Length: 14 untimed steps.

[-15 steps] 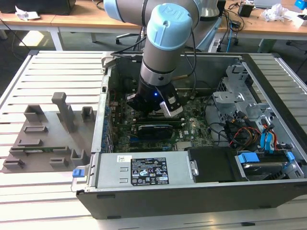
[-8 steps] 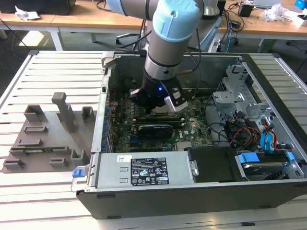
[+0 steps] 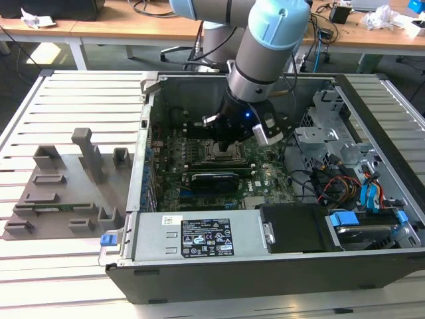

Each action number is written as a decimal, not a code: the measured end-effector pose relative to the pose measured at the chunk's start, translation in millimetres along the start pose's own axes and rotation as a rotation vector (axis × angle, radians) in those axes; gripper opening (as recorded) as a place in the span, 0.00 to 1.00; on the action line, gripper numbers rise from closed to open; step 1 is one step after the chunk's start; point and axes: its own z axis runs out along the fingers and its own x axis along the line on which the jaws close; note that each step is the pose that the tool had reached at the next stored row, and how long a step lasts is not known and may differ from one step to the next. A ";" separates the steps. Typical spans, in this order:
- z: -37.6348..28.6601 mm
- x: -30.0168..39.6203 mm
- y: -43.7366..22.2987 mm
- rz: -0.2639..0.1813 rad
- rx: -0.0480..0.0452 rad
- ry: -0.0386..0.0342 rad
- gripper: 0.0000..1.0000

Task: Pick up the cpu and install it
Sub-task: 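Install the second cpu locking lever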

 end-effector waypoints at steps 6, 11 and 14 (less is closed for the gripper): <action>0.4 -4.2 24.8 0.025 0.1617 0.0100 0.11; -31.6 0.3 30.9 0.025 0.1662 0.0103 0.11; -40.1 1.6 32.0 0.025 0.1644 0.0100 0.11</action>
